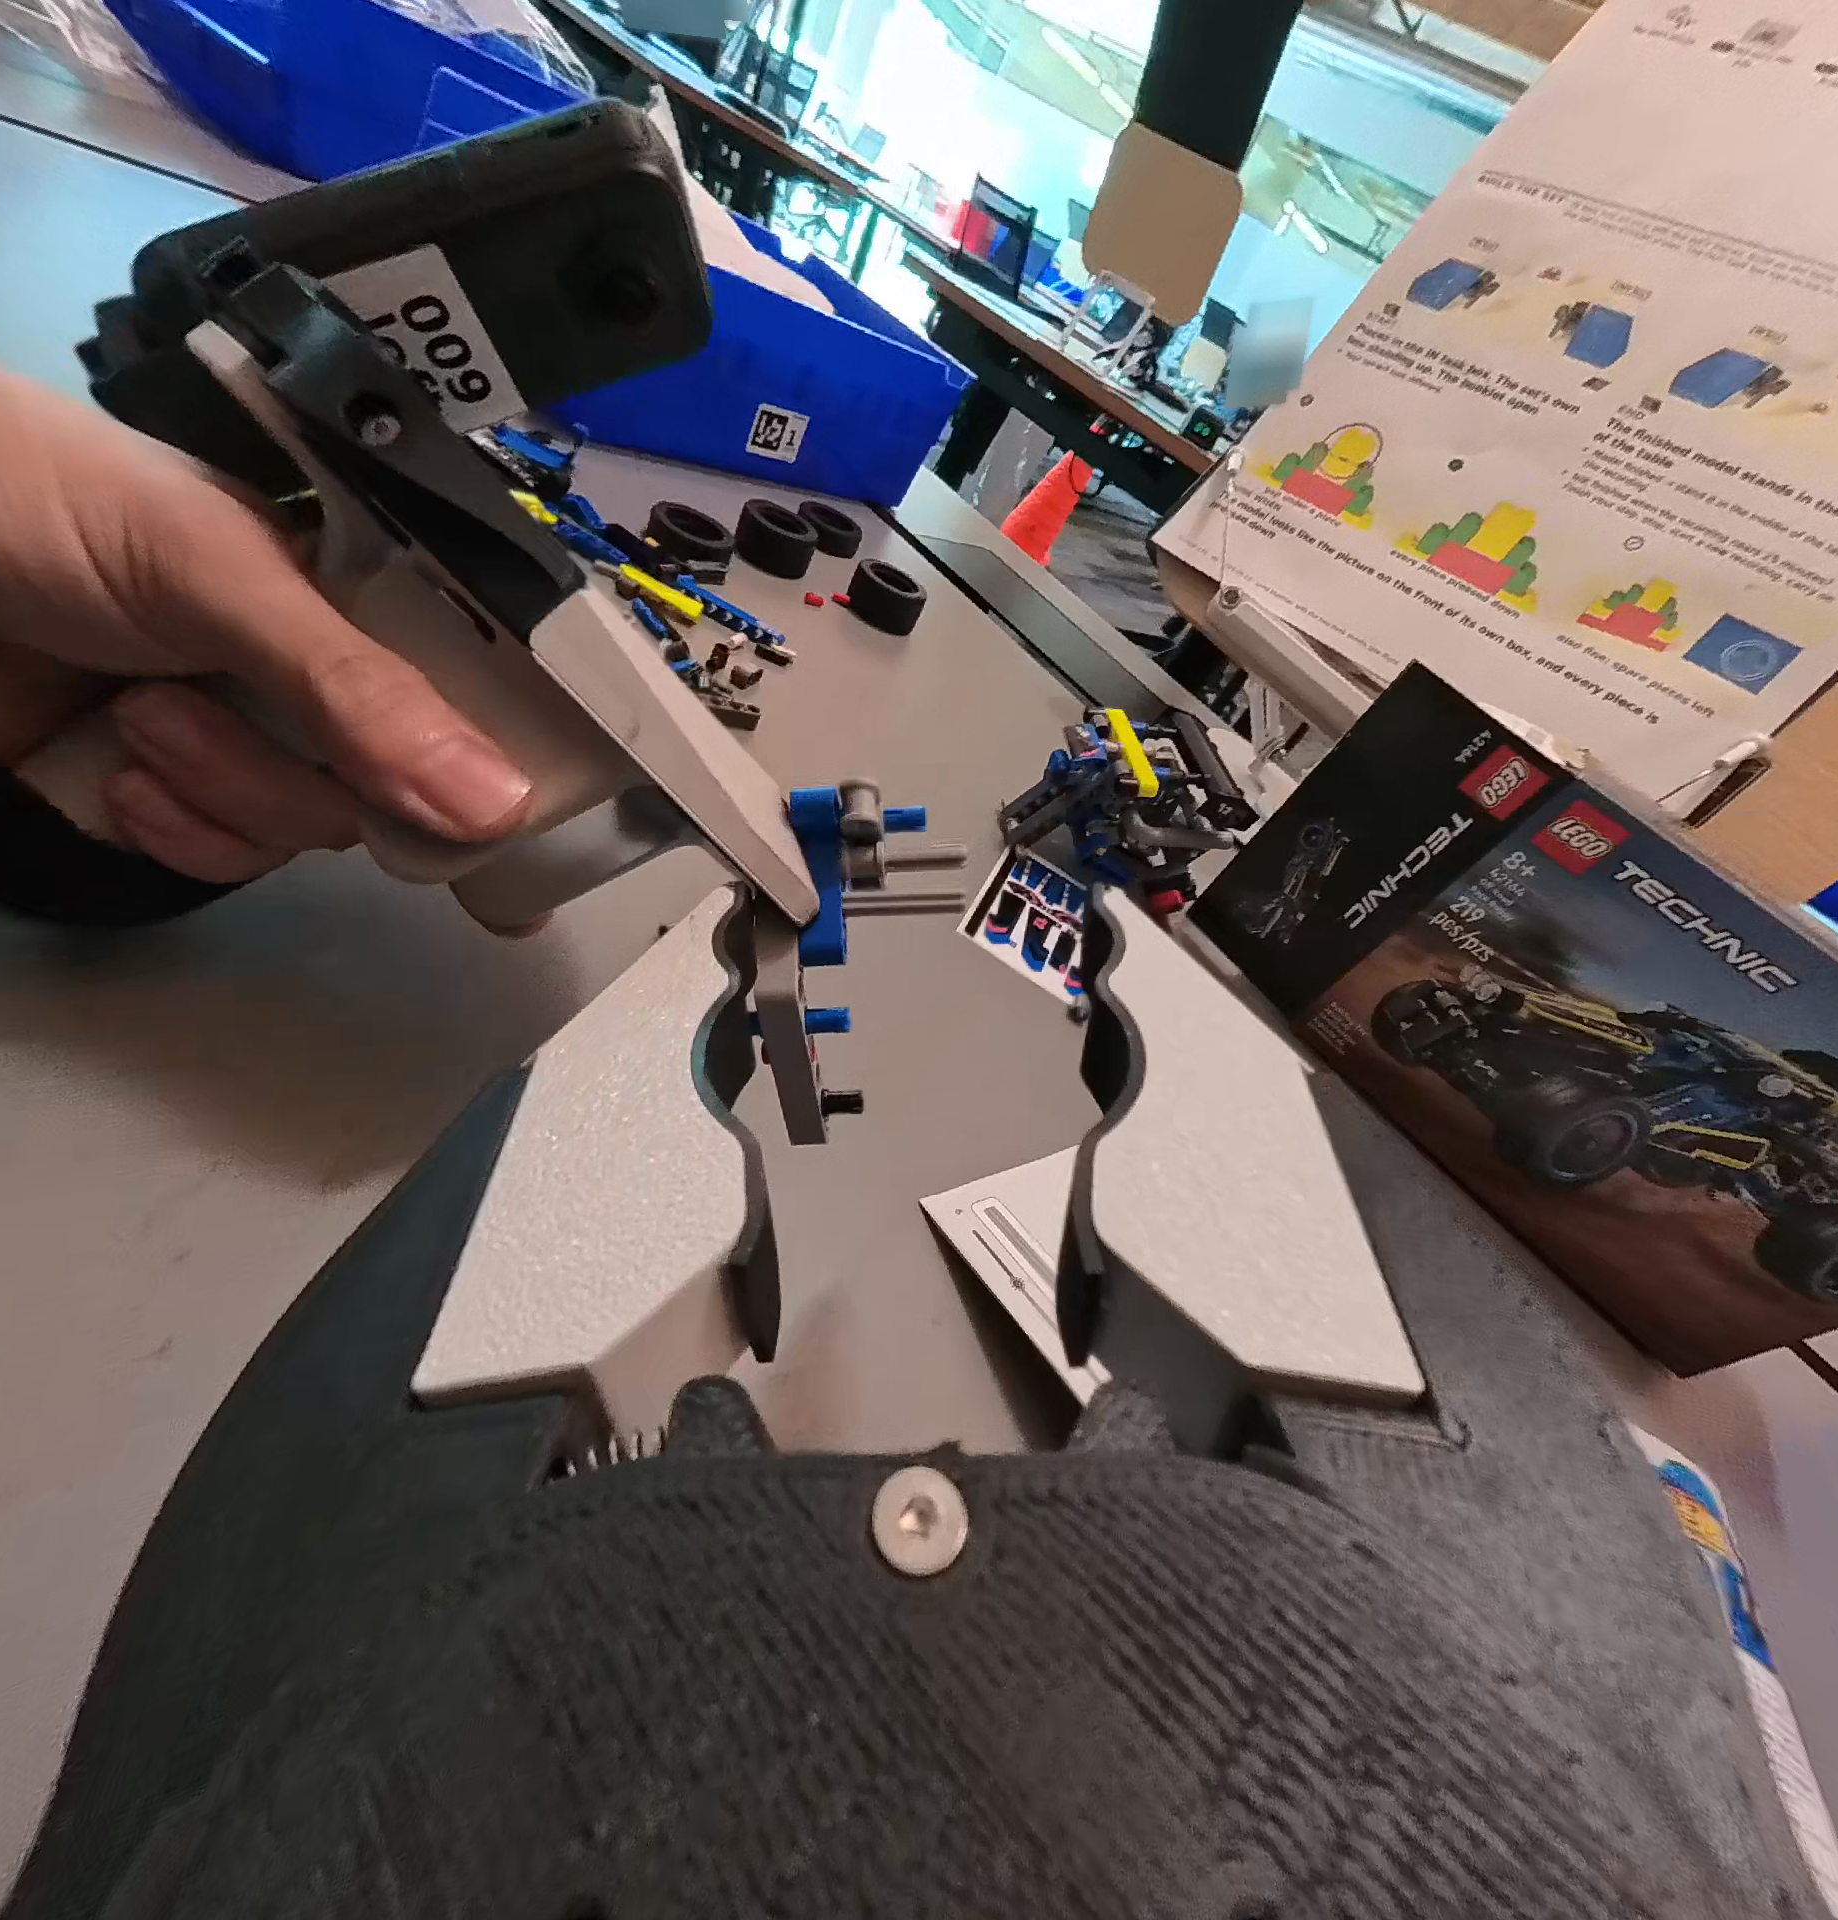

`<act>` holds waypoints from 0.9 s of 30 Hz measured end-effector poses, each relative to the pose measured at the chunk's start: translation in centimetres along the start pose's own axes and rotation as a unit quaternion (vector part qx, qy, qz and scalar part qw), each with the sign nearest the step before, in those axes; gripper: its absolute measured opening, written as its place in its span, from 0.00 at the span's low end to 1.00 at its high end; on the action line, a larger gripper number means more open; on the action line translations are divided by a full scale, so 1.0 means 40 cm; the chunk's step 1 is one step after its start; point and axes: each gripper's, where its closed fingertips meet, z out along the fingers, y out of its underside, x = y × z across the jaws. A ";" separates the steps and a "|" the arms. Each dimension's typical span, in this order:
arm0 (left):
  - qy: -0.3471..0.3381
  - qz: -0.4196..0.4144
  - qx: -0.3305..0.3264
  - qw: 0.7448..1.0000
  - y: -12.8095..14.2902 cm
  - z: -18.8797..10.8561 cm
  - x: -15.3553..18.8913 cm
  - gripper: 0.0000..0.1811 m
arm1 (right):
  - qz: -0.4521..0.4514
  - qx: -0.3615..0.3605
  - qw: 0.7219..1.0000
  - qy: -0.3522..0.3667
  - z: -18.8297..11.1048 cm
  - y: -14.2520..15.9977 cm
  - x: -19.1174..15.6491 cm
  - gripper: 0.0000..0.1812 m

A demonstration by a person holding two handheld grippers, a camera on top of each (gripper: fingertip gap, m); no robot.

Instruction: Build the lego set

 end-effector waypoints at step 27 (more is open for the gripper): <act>-0.044 0.153 -0.211 0.964 0.106 -0.006 -0.014 0.03 | 0.199 -0.100 0.925 -0.309 -0.099 0.110 -0.086 0.11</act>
